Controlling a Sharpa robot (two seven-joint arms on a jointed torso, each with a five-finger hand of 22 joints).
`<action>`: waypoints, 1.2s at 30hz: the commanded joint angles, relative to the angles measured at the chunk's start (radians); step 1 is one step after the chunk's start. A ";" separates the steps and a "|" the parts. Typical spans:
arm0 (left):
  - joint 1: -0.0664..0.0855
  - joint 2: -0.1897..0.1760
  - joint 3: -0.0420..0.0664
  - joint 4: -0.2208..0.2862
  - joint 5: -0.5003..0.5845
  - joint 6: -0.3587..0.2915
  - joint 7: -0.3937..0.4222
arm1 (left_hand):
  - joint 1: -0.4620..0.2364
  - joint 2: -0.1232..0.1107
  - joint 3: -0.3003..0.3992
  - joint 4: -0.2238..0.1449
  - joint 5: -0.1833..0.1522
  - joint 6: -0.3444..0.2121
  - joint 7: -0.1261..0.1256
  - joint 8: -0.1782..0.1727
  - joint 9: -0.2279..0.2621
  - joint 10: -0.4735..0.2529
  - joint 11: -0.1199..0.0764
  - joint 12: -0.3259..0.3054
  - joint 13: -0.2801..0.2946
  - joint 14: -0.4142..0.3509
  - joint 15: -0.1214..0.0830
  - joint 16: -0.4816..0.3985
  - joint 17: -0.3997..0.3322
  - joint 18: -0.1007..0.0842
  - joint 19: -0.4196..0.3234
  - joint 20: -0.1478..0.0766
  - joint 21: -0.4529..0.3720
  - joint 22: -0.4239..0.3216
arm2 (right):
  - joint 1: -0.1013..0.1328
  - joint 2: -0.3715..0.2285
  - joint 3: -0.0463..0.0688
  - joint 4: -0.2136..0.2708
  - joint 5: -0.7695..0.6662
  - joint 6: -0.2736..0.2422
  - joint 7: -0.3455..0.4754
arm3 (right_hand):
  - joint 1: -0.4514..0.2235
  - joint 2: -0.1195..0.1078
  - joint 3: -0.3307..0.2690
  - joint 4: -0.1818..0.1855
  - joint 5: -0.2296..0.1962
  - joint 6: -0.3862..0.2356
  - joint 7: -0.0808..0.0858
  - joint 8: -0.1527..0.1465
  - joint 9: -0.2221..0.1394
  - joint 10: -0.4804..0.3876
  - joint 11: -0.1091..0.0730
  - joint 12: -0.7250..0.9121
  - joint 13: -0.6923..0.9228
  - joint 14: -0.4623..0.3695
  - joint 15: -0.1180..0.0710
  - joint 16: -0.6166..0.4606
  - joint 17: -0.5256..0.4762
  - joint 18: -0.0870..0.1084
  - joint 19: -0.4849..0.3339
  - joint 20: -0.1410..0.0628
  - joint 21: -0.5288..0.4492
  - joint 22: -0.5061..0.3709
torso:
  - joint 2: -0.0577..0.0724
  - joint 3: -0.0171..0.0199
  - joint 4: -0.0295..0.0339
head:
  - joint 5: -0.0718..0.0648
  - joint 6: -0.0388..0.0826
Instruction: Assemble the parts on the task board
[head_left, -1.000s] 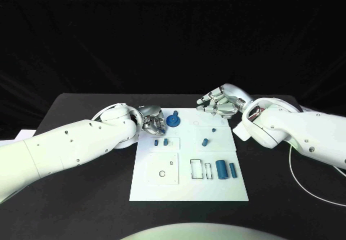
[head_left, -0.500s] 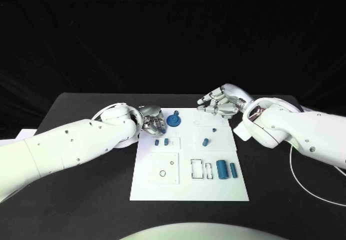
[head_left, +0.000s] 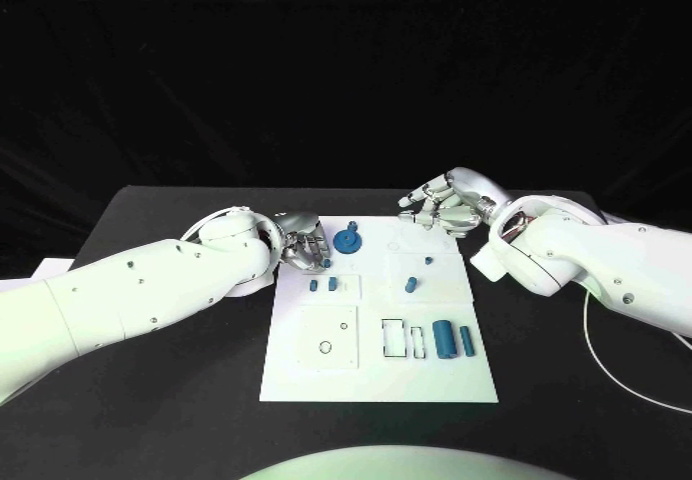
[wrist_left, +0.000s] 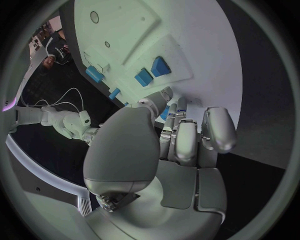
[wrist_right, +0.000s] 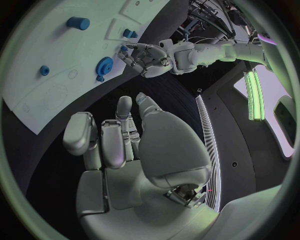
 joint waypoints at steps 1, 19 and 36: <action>0.000 -0.012 0.001 0.013 0.005 -0.001 0.000 | -0.003 -0.006 0.007 -0.004 -0.006 -0.007 -0.001 -0.001 0.001 -0.009 -0.001 -0.002 -0.001 0.023 0.008 -0.003 -0.003 -0.011 0.013 0.008 -0.007 0.017 | 0.000 -0.009 0.000 -0.015 -0.058 0.028 -0.004 | 0.027 -0.005 0.017 0.004 0.000 -0.018 0.014 -0.003 -0.001 -0.066 0.007 -0.080 -0.064 -0.006 0.012 -0.068 -0.076 0.020 -0.045 0.005 -0.043 -0.067 | -0.001 -0.0006 0.0006 | 0.000 0.002; 0.004 -0.168 -0.001 0.115 1.116 -0.214 0.441 | -0.008 0.032 0.057 -0.032 -0.008 0.034 0.022 0.019 0.003 -0.004 0.011 0.046 0.015 -0.249 0.024 -0.329 -0.530 0.087 -0.238 0.026 -0.595 -0.299 | -0.012 -0.033 0.000 -0.038 -0.745 0.253 -0.161 | 0.103 -0.089 0.217 -0.054 -0.113 0.089 -0.003 0.024 0.001 -0.015 0.021 -0.541 -0.549 0.005 0.020 -0.170 -0.196 0.023 -0.027 0.016 -0.071 -0.095 | 0.000 -0.0029 0.0017 | -0.016 0.020; -0.004 -0.223 -0.010 0.177 1.397 -0.173 0.547 | -0.034 0.029 0.014 -0.034 -0.006 0.044 0.018 0.029 0.006 0.000 0.009 0.074 0.020 -0.267 0.024 -0.343 -0.555 0.090 -0.258 0.032 -0.624 -0.319 | -0.047 0.027 -0.004 -0.057 -0.875 0.273 -0.192 | 0.092 -0.103 0.252 -0.055 -0.121 0.095 -0.011 0.003 0.001 -0.020 0.017 -0.583 -0.637 0.008 0.018 -0.197 -0.229 0.024 -0.024 0.013 -0.081 -0.106 | 0.002 -0.0020 -0.0004 | -0.017 0.026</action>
